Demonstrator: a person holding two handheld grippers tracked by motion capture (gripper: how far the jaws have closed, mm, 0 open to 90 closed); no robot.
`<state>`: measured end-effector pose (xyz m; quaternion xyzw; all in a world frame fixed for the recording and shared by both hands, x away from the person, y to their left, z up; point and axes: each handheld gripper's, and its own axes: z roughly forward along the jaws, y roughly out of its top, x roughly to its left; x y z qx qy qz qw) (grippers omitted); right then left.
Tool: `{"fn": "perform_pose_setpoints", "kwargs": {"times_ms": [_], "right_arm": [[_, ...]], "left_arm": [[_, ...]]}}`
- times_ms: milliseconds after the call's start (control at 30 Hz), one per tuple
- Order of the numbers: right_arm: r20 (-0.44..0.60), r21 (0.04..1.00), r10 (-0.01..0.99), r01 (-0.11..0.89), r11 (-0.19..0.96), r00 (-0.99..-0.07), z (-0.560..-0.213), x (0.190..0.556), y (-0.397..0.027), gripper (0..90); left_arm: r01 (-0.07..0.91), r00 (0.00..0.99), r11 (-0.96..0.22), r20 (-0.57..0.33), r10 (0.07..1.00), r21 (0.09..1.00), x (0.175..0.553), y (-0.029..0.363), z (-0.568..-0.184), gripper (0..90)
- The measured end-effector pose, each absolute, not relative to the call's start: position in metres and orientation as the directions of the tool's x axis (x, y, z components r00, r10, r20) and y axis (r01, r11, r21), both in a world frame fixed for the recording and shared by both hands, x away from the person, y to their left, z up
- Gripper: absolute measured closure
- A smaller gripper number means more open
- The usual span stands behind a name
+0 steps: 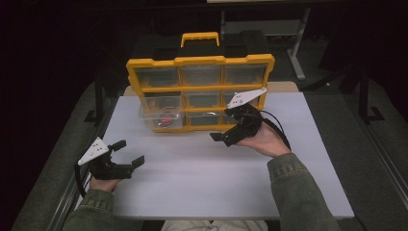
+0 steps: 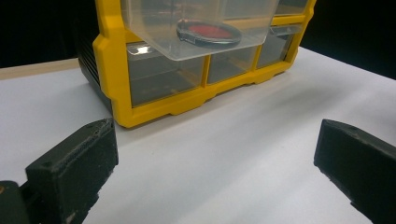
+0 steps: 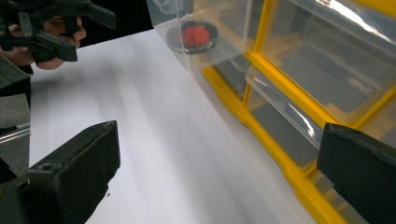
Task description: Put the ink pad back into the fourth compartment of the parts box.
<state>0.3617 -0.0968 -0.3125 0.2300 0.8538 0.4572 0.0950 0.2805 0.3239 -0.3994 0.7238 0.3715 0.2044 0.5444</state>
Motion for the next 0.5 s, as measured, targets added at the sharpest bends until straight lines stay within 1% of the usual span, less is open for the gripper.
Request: {"fn": "perform_pose_setpoints", "kwargs": {"times_ms": [233, 500], "right_arm": [[0.081, 0.836, 0.510, 0.337, 0.433, -0.856, -0.325, 0.358, -0.114, 0.0], [0.075, 0.840, 0.545, 0.347, 0.416, -0.835, -0.339, 0.349, -0.130, 0.0]], "left_arm": [[0.315, 0.640, -0.133, -0.107, 0.761, 0.940, 0.280, 0.324, -0.399, 0.0], [0.313, 0.639, -0.132, -0.106, 0.762, 0.941, 0.279, 0.324, -0.399, 0.0]]}}
